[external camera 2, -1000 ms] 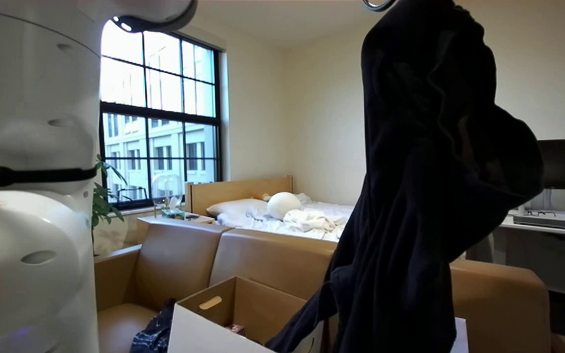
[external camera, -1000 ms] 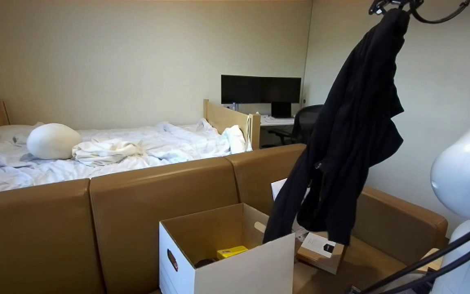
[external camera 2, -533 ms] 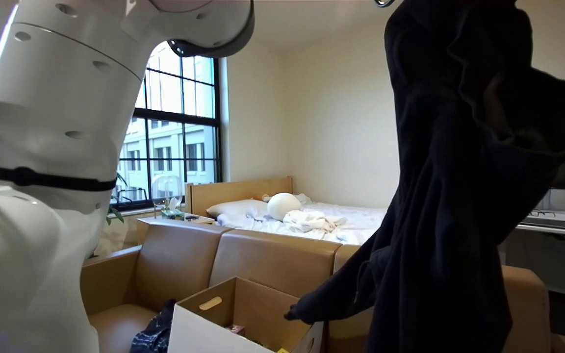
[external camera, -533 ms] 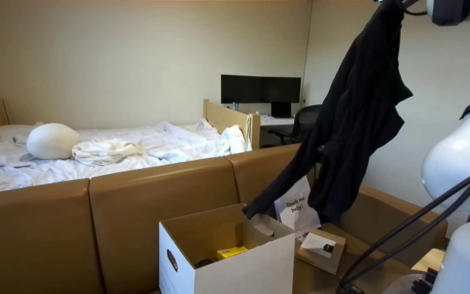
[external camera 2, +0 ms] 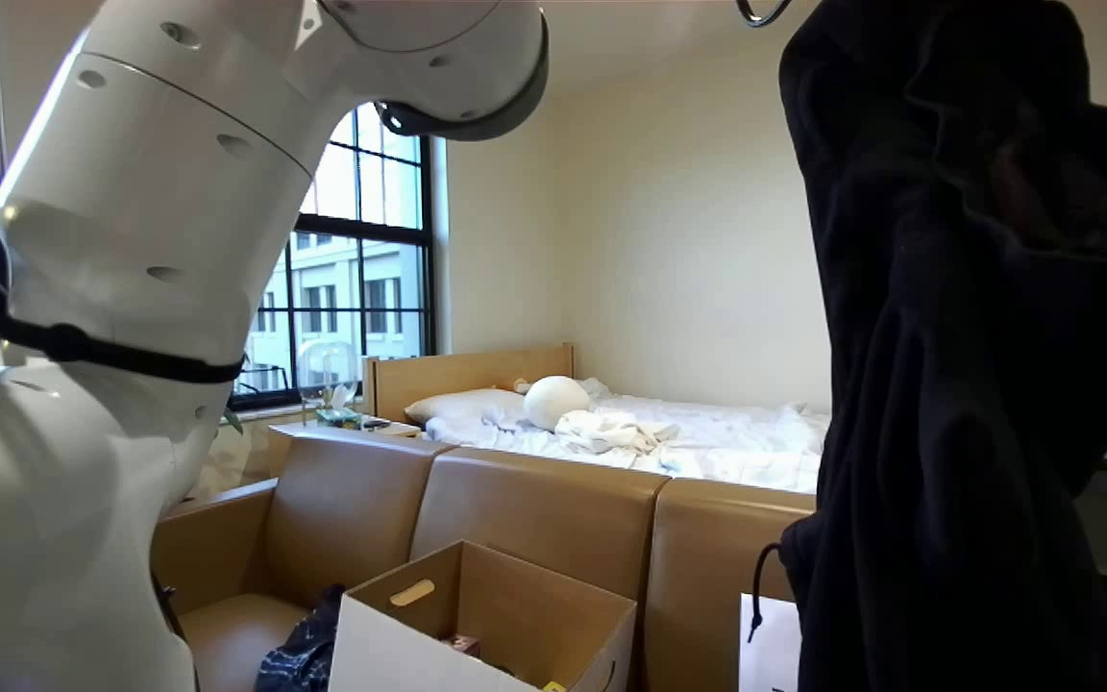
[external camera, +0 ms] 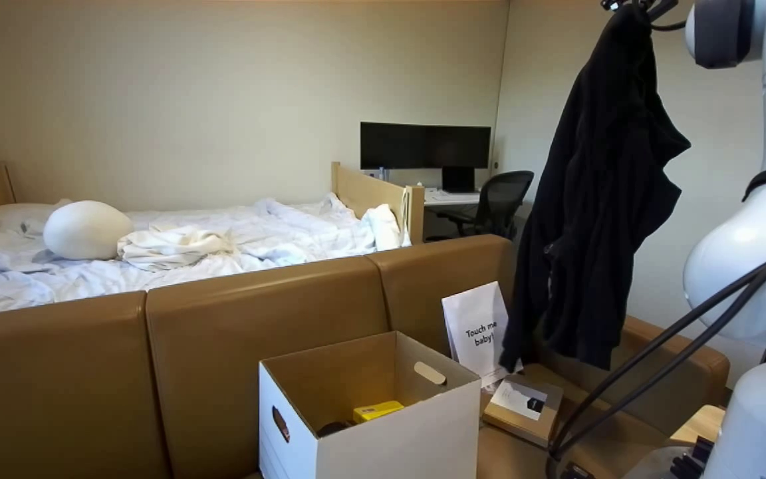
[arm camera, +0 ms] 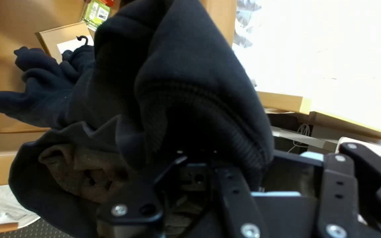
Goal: Remove the black jersey out of the box
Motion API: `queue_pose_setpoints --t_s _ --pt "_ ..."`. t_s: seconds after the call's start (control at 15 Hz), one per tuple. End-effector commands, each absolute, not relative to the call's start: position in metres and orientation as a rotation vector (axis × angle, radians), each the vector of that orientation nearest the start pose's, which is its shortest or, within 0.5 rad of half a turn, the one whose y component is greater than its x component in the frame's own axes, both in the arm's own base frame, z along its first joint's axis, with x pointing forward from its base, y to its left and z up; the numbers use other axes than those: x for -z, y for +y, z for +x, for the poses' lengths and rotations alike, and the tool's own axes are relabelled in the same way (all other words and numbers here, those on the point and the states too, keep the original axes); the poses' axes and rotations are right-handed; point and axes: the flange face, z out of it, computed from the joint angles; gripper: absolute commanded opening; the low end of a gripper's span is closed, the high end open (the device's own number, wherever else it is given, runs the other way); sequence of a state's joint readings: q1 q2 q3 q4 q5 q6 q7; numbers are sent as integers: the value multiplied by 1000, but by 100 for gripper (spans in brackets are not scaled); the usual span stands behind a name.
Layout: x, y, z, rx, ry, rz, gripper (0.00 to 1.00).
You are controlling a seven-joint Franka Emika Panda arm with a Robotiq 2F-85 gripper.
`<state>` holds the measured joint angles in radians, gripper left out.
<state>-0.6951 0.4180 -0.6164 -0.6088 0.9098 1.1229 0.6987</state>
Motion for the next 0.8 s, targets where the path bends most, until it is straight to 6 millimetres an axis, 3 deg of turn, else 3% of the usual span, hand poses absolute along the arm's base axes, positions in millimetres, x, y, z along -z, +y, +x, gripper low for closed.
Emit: queue_pose_setpoints --t_s 0.0,0.13,0.33,0.6,0.73 --pt "-806 -420 381 300 1713 -1970 0" --pt "-800 -411 389 258 1660 -2010 0" --pt "-782 -413 403 201 1618 -2031 0" --pt "-738 -438 418 80 1646 -1988 0" --pt "-708 -451 435 29 1695 -1987 0"
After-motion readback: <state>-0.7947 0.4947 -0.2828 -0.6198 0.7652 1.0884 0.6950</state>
